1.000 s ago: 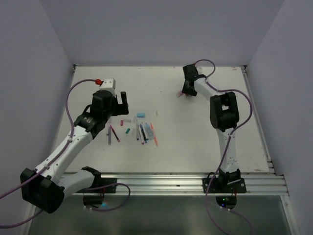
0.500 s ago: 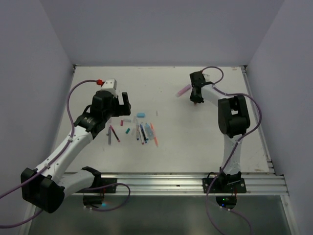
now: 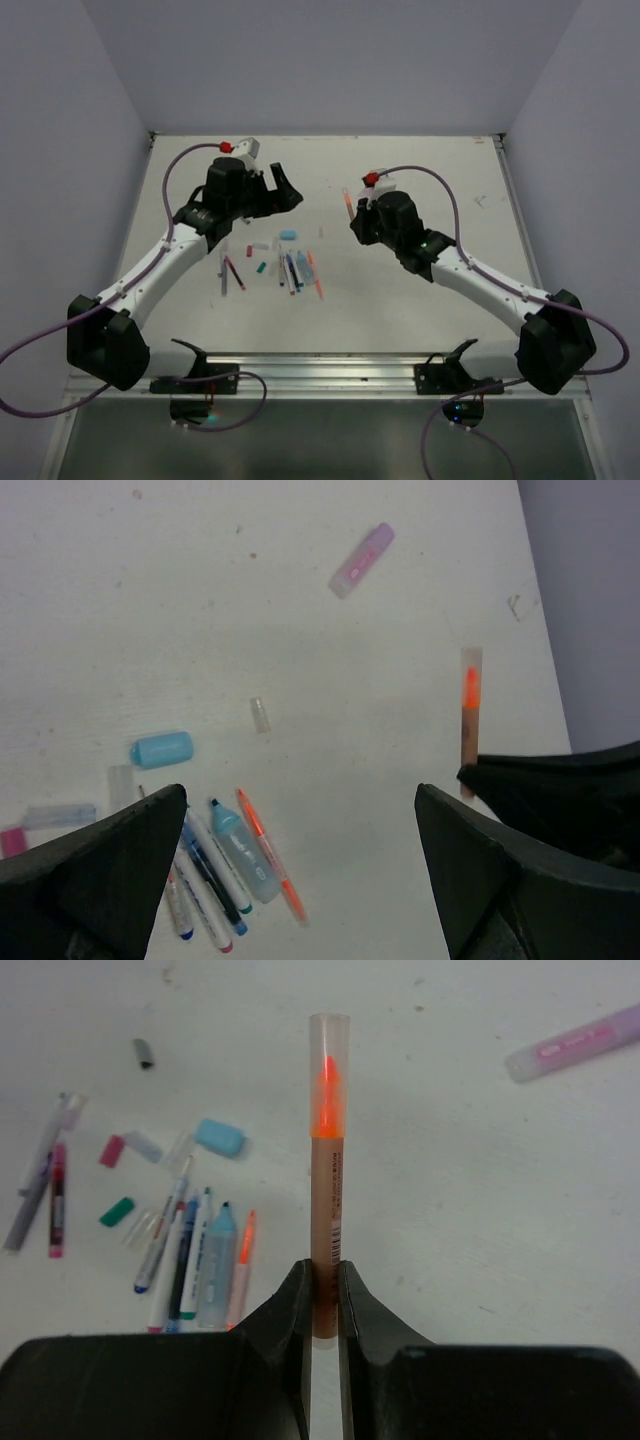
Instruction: Open the pen caps
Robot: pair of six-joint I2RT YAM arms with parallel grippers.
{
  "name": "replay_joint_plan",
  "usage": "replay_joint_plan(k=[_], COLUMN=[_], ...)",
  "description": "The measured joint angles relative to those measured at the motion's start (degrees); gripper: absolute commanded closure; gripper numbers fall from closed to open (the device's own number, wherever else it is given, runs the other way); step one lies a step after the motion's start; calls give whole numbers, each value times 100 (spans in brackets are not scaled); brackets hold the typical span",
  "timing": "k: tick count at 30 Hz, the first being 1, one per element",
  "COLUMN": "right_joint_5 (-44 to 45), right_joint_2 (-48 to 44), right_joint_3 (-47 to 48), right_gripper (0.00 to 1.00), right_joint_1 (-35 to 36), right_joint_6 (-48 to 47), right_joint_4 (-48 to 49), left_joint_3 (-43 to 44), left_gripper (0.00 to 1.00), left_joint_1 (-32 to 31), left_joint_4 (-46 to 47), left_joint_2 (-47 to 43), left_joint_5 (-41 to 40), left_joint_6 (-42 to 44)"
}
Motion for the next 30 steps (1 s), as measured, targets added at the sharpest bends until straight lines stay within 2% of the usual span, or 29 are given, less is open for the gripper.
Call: replay_joint_plan(k=[4,8,16,20,21,23,24,30], right_joint_5=[-350,-557,-662,-660,-660,-660,-660,-632], right_joint_2=[-570,-667,-667,-667,-667,-667,-664,-658], right_joint_3=[-466,-636,-719,-741,-741,-741,-741,-741], right_gripper=[100,100,100,100,100,100,100,100], right_joint_1=[409,678,916,946,949,966,973,1008], right_joint_6=[-157,-225,-221,-221,-221,-221,-221,-214], right_joint_4=[511,807,1233,1390,1421,1464,1480,1582], left_joint_3=[337,815,957,955,955,944,942,922], left_gripper=[0,2,16,27,34,40,46,67], left_joint_1=[-177,-540,-1182,-1346,-1368,-1384,-1388,-1416], left_joint_4=[221,354,597,629,645,704,739,844], left_joint_2=[341,658,927,1025,1032,1036,1036,1038], left_joint_5=[90,-79,-549,-828,-874,-944,-973,-1130], left_joint_6=[-302,-457,-833,-1019,-1062,-1152,-1165,-1259])
